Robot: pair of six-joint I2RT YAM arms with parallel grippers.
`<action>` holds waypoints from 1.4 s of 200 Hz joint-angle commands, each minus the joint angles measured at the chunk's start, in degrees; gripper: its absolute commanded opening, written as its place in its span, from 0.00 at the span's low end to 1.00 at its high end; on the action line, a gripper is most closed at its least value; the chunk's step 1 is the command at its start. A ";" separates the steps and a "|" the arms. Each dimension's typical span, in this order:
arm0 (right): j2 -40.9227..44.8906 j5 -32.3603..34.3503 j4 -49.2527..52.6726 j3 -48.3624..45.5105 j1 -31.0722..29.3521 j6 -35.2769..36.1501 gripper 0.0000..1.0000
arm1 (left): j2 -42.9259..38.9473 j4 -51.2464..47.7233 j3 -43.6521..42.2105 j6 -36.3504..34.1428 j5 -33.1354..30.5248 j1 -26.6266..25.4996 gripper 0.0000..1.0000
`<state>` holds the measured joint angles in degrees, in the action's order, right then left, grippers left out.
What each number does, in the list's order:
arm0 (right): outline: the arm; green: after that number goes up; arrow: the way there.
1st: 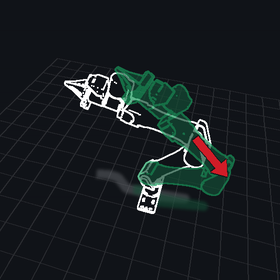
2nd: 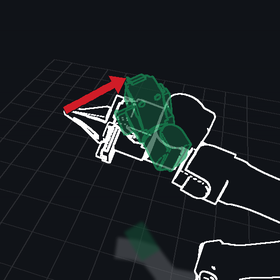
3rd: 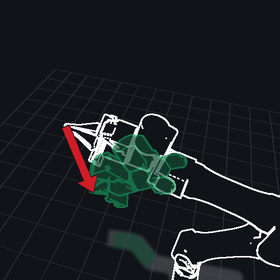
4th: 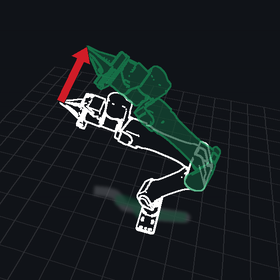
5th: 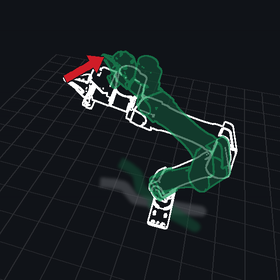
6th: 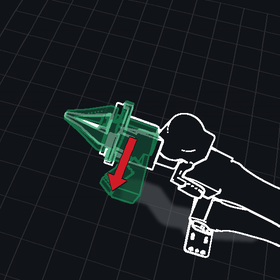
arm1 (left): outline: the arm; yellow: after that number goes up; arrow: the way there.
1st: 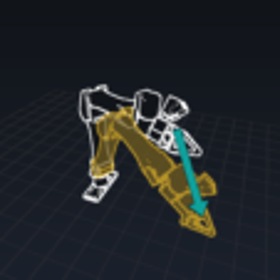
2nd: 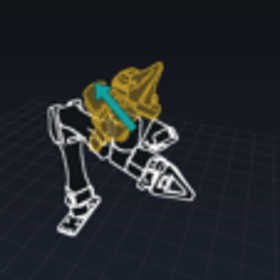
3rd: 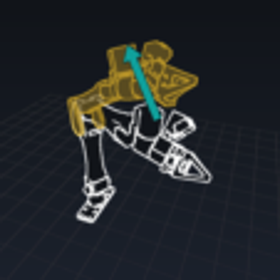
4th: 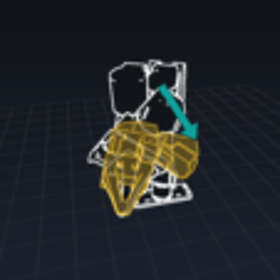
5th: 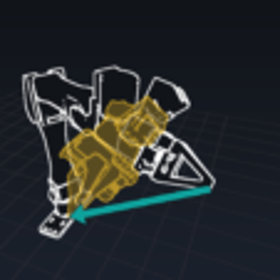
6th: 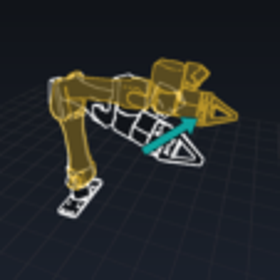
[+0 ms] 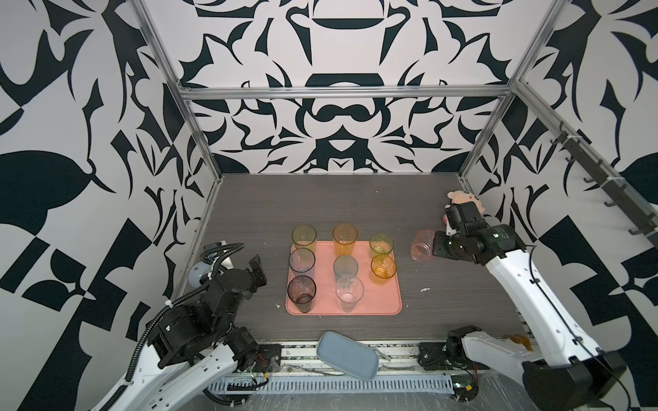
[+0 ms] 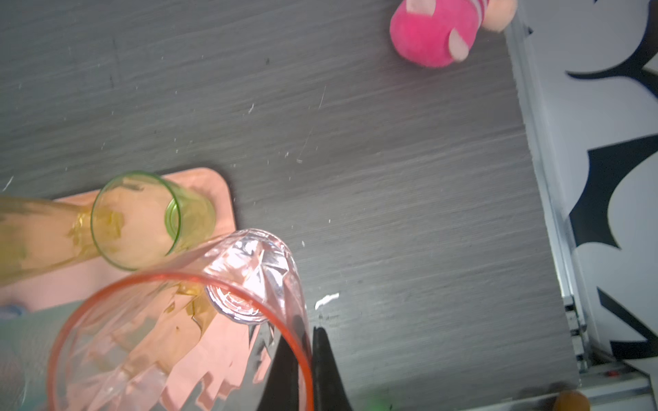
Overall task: Place the glasses into the tray
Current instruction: 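Lift the pink glass with the right gripper and carry it to the tray, then lower the pink glass onto the tray's nearer corner and open the right gripper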
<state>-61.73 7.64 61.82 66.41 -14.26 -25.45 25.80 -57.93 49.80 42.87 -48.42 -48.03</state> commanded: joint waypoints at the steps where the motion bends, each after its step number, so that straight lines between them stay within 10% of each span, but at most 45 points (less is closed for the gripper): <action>1: 2.33 -0.77 3.81 -1.71 -2.20 -3.87 0.00 | 0.50 -0.52 -0.75 0.87 -0.63 -0.22 1.00; 147: 8.99 6.11 2.88 -18.40 -34.16 -25.02 0.00 | 2.38 -0.78 -0.49 0.79 -0.63 -0.22 1.00; 280: 5.58 3.96 -12.31 -24.44 -40.06 -27.91 0.00 | 3.21 -0.74 -0.57 0.75 -0.66 -0.22 0.99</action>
<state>-55.88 11.16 53.06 42.41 -53.78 -52.21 28.97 -57.93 49.80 42.87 -48.42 -48.03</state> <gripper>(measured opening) 0.051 0.994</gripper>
